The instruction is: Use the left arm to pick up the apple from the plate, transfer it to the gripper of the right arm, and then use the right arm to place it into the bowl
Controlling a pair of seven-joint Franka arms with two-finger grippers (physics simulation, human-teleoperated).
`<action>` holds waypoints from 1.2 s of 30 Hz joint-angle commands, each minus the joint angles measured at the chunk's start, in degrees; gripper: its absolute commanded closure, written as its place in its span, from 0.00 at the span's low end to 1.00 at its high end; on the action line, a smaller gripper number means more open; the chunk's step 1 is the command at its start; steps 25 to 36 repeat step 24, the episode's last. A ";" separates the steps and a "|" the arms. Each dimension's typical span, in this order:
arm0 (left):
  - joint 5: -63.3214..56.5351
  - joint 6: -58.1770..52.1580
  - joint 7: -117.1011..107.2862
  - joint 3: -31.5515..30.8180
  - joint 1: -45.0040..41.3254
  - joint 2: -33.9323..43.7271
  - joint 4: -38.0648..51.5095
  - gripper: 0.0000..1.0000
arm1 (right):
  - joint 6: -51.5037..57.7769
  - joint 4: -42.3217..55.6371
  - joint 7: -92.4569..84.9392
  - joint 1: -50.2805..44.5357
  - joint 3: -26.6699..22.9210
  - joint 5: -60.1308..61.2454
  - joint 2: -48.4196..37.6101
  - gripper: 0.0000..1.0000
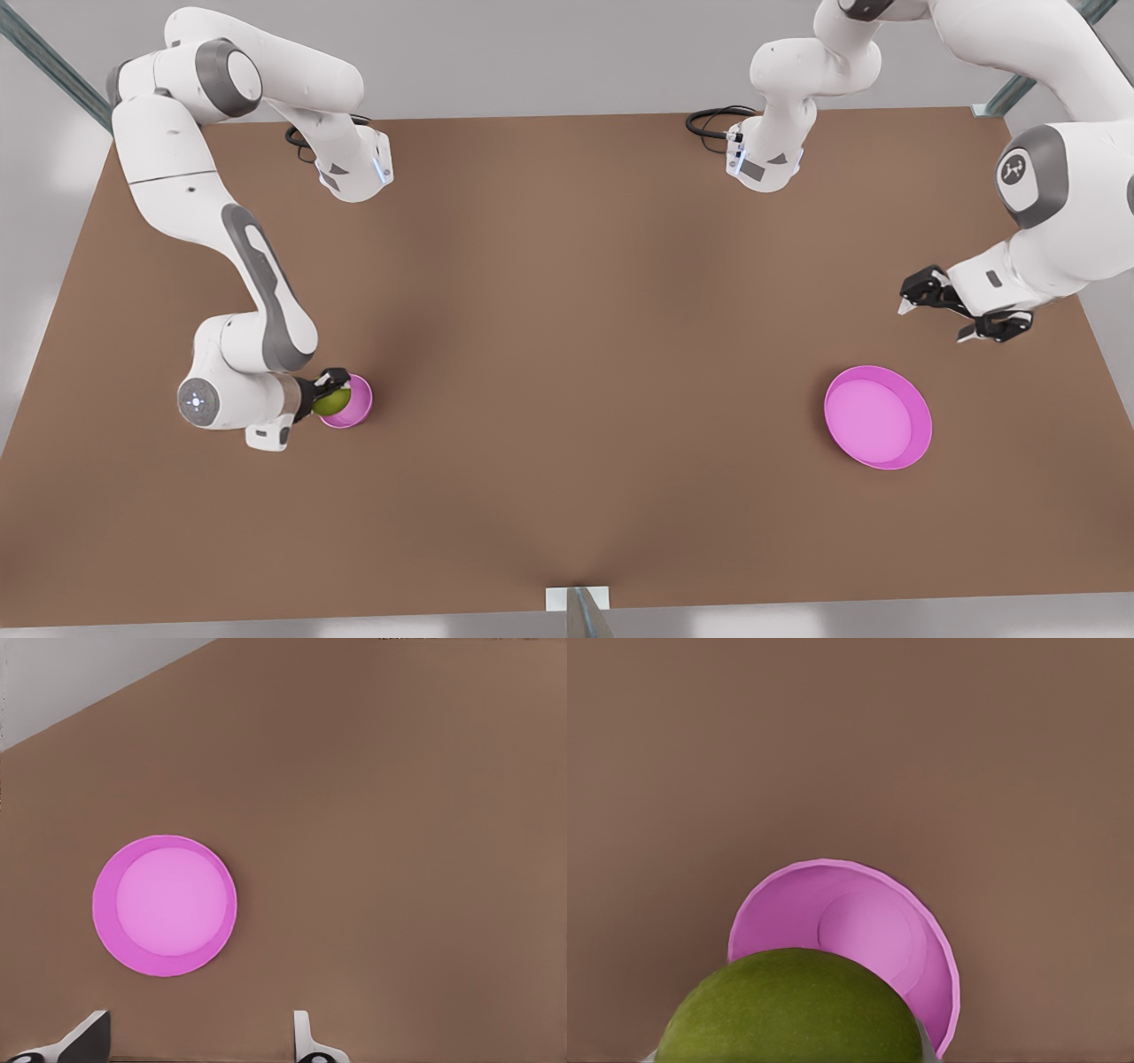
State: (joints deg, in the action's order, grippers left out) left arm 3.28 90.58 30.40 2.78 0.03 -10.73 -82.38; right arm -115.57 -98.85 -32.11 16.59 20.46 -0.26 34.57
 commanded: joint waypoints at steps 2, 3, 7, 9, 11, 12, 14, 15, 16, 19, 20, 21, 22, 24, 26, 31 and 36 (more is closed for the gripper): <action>-0.03 -0.85 -31.28 0.04 0.41 -0.08 0.03 0.00 | -2.55 -1.35 2.32 0.11 0.02 -1.41 0.06 0.19; -0.03 -1.02 -31.37 0.04 0.32 -0.08 0.03 0.00 | -2.55 -1.44 2.32 0.11 0.02 -1.41 -0.03 0.18; 0.24 -2.16 -31.54 0.04 0.24 0.10 0.03 0.00 | -2.29 -1.53 2.32 -0.06 0.19 -1.41 -0.29 0.02; 0.24 -2.52 -31.54 0.04 0.24 0.18 0.03 0.00 | -2.20 -1.53 2.23 -0.06 0.28 -1.41 -0.47 0.00; 0.24 -3.13 -31.54 0.04 0.15 0.18 0.03 0.00 | -1.94 -1.00 2.32 -0.06 0.63 -1.41 -1.26 0.00; 0.33 -3.13 -31.54 0.04 0.15 0.18 0.03 0.00 | -1.85 -0.74 3.89 -0.06 0.72 -1.32 -2.67 0.00; 0.33 -3.13 -31.54 0.04 0.24 0.18 0.12 0.00 | 4.21 9.53 8.20 -0.33 1.60 -1.41 -4.07 0.00; 0.24 -3.13 -31.54 0.04 0.24 0.18 0.12 0.00 | 9.13 17.18 10.57 -1.20 1.69 -3.60 -4.07 0.00; 0.24 -3.13 -31.54 0.04 0.24 0.18 0.12 0.00 | 16.85 25.97 14.35 -1.82 2.82 -6.15 -4.07 0.00; 0.24 -3.13 -31.54 0.04 0.24 0.18 0.12 0.00 | 28.29 30.82 24.10 -2.78 3.54 -7.21 -13.65 0.00; 0.24 -3.13 -31.54 0.04 0.24 0.18 0.20 0.00 | 29.35 28.64 28.41 -7.60 -1.54 -7.38 -18.38 0.00; 0.24 -3.13 -31.54 0.04 0.24 0.18 0.20 0.00 | 27.07 20.47 28.77 -13.42 -9.82 -5.11 -24.27 0.00; 0.24 -3.13 -31.54 0.04 0.15 0.18 0.29 0.00 | 22.69 13.62 28.77 -13.51 -13.50 -2.56 -27.88 0.00; 0.24 -3.40 -31.63 0.04 0.06 0.18 1.00 0.00 | 24.25 12.54 29.12 -20.98 -22.83 -0.62 -28.51 0.00; 0.24 -3.40 -31.63 0.04 0.06 0.18 1.00 0.00 | 24.25 12.54 29.12 -20.98 -22.83 -0.62 -28.51 0.00; 0.24 -3.40 -31.63 0.04 0.06 0.18 1.00 0.00 | 24.25 12.54 29.12 -20.98 -22.83 -0.62 -28.51 0.00; 0.24 -3.40 -31.63 0.04 0.06 0.18 1.00 0.00 | 24.25 12.54 29.12 -20.98 -22.83 -0.62 -28.51 0.00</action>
